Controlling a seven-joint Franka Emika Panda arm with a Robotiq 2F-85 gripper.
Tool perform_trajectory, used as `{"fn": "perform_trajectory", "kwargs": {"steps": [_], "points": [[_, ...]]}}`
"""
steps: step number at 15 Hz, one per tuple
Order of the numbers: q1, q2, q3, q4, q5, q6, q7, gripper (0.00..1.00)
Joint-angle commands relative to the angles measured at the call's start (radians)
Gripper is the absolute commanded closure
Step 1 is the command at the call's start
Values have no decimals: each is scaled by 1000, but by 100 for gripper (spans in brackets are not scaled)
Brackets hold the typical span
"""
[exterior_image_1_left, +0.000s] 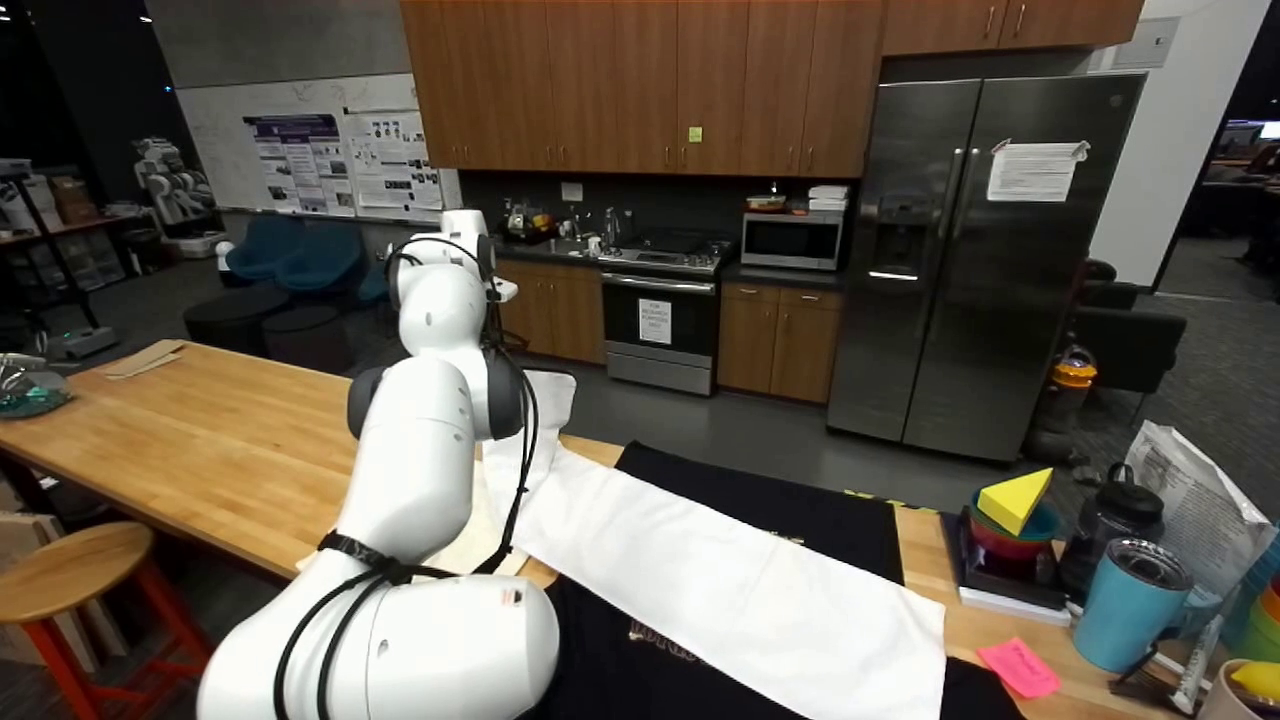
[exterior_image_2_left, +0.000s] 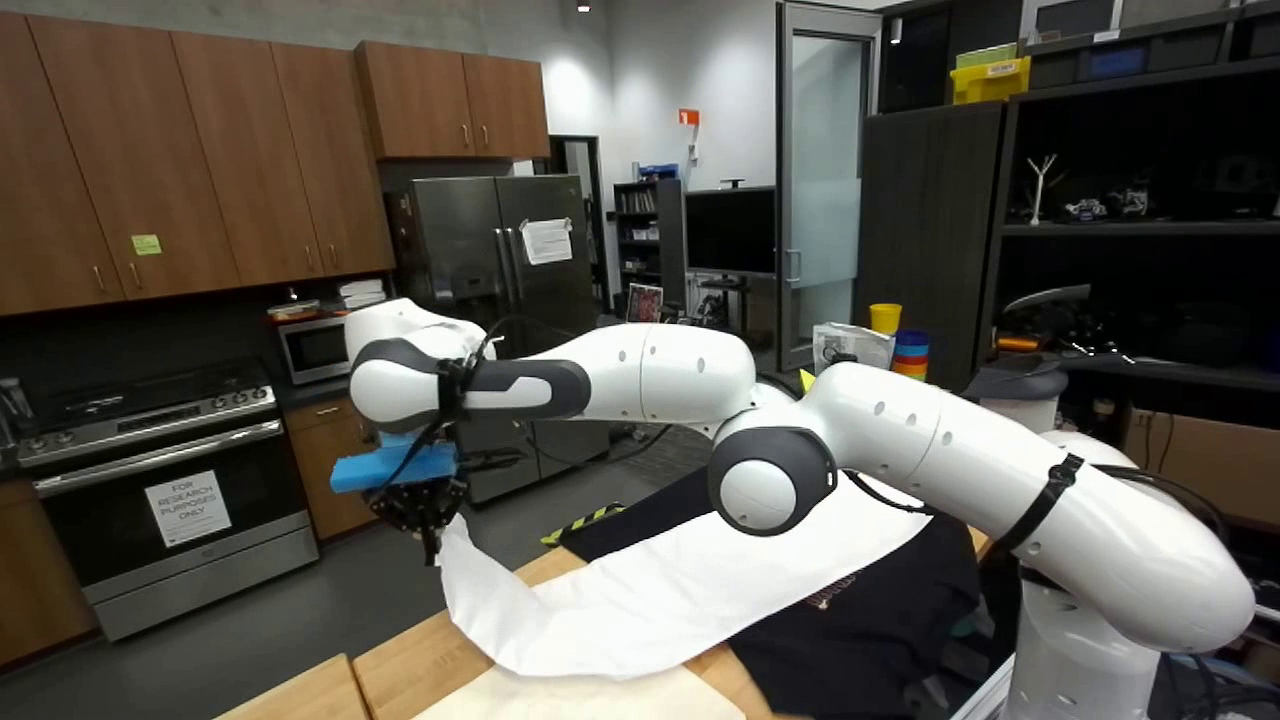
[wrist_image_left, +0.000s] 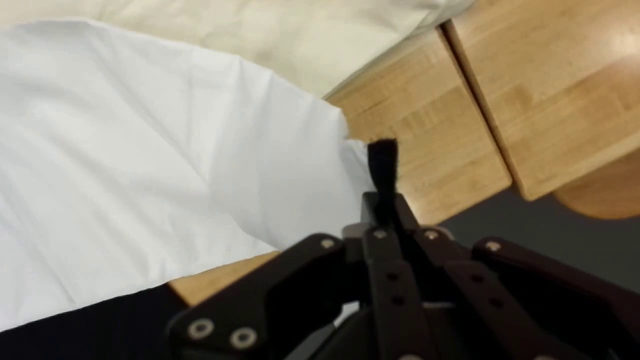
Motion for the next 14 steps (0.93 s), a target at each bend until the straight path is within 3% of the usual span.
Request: {"fn": "perform_trajectory", "kwargs": {"steps": [1, 11, 14], "points": [[45, 32, -1, 33, 0, -42, -161, 99], [179, 22, -43, 18, -59, -94, -617, 99], [188, 7, -60, 0, -67, -65, -680, 99]]}}
